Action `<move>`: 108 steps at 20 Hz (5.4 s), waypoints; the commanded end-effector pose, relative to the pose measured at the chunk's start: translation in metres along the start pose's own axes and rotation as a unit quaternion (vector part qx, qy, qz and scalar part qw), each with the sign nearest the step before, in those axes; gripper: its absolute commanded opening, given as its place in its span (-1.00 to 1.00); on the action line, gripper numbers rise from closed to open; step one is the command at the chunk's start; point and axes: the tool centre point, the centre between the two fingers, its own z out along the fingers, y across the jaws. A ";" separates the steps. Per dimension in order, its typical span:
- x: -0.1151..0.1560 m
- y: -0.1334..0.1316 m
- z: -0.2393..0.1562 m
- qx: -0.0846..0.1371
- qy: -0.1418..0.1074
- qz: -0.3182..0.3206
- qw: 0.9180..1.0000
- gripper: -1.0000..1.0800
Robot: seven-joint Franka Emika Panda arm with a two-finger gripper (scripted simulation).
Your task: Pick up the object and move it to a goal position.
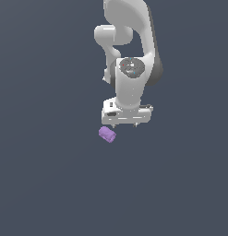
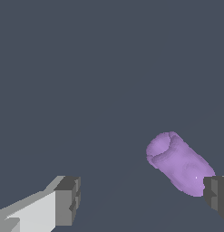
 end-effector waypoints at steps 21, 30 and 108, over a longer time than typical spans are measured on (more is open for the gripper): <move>0.004 -0.010 -0.009 0.015 0.013 -0.019 1.000 0.92; 0.001 0.005 0.002 0.010 0.014 -0.078 0.997 0.92; 0.007 0.095 0.077 -0.040 0.051 -0.385 0.920 -1.00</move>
